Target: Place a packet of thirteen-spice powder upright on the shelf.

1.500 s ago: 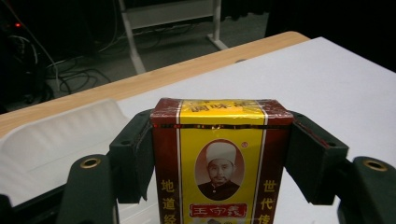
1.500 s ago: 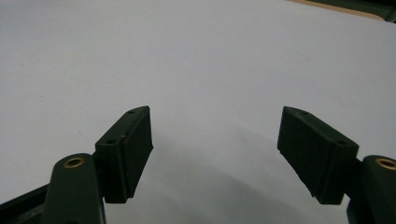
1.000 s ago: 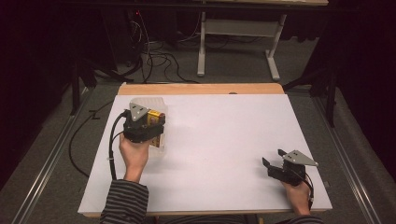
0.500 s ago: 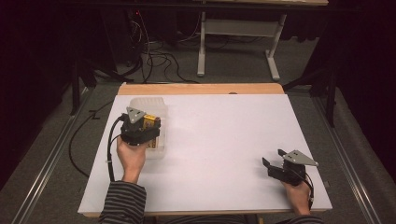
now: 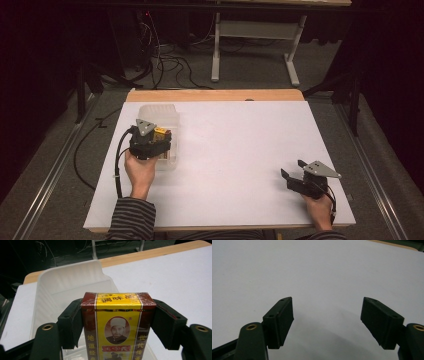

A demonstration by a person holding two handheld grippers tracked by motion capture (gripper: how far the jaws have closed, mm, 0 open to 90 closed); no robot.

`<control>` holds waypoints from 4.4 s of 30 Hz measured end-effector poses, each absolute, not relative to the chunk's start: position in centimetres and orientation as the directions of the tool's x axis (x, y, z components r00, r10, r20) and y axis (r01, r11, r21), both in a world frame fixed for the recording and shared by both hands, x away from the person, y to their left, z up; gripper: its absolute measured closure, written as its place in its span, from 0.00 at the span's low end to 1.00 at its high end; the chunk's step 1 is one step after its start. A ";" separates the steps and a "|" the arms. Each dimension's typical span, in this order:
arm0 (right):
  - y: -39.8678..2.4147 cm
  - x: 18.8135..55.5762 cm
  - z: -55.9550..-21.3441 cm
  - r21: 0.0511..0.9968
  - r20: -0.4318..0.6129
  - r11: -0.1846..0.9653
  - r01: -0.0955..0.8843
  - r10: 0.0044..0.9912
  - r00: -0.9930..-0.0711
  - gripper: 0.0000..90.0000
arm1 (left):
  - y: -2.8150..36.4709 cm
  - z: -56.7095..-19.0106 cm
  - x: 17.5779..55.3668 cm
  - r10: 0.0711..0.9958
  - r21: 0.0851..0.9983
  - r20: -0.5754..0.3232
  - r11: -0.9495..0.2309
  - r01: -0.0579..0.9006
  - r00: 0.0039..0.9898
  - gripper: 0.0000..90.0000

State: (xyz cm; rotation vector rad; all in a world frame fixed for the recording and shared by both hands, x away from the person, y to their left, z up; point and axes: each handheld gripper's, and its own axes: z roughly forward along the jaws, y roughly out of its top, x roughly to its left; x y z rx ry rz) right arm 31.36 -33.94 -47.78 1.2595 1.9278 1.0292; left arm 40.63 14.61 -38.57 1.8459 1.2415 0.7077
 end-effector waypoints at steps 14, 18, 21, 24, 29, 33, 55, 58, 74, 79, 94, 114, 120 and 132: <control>-33.9 31.4 -47.8 0.858 -0.072 0.243 0.452 0.929 -0.363 0.29 | 15.2 -39.4 39.8 0.936 0.838 0.025 -0.211 0.504 0.351 0.35; -34.0 31.4 -47.8 0.859 -0.072 0.243 0.451 0.929 -0.363 0.29 | 15.4 -39.6 39.7 0.938 0.837 0.021 -0.205 0.507 0.345 0.35; -33.9 31.3 -47.8 0.859 -0.070 0.242 0.452 0.929 -0.363 0.29 | 15.5 -39.7 39.6 0.938 0.839 0.018 -0.202 0.505 0.346 0.35; -33.9 31.3 -47.8 0.858 -0.071 0.242 0.452 0.929 -0.363 0.29 | 15.5 -39.7 39.4 0.939 0.842 0.019 -0.200 0.501 0.344 0.35; -34.0 31.3 -47.8 0.859 -0.069 0.240 0.453 0.930 -0.362 0.29 | 15.5 -39.7 39.0 0.938 0.844 0.027 -0.206 0.496 0.344 0.35; -34.0 31.3 -47.8 0.859 -0.071 0.242 0.452 0.929 -0.363 0.29 | 15.7 -39.8 38.6 0.939 0.846 0.017 -0.196 0.495 0.343 0.35; -33.9 31.4 -47.8 0.855 -0.073 0.246 0.456 0.929 -0.363 0.29 | 15.8 -39.7 38.1 0.931 0.839 0.010 -0.205 0.503 0.364 0.23; -33.9 31.4 -47.8 0.855 -0.073 0.246 0.457 0.929 -0.363 0.29 | 16.0 -39.4 38.0 0.930 0.846 0.003 -0.197 0.495 0.367 0.22; -33.9 31.4 -47.8 0.855 -0.074 0.246 0.456 0.929 -0.362 0.29 | 14.5 -37.3 36.7 0.905 0.890 0.002 -0.196 0.412 0.425 0.22; -33.9 31.4 -47.8 0.856 -0.074 0.246 0.455 0.929 -0.363 0.29 | 13.9 -37.0 36.4 0.892 0.899 -0.012 -0.188 0.395 0.451 0.23; -33.9 31.3 -47.8 0.857 -0.074 0.246 0.454 0.929 -0.364 0.29 | 11.3 -37.2 35.8 0.846 0.894 -0.017 -0.226 0.388 0.533 0.25; -34.0 31.3 -47.8 0.861 -0.068 0.239 0.449 0.929 -0.364 0.29 | 7.6 -38.1 35.5 0.788 0.881 -0.031 -0.269 0.390 0.615 0.25; -33.9 31.3 -47.8 0.859 -0.072 0.243 0.450 0.928 -0.365 0.30 | 7.0 -38.5 35.2 0.775 0.879 -0.046 -0.268 0.394 0.630 0.25; -34.0 31.3 -47.8 0.861 -0.069 0.240 0.449 0.929 -0.365 0.30 | 5.8 -39.4 34.8 0.752 0.872 -0.057 -0.283 0.400 0.656 0.25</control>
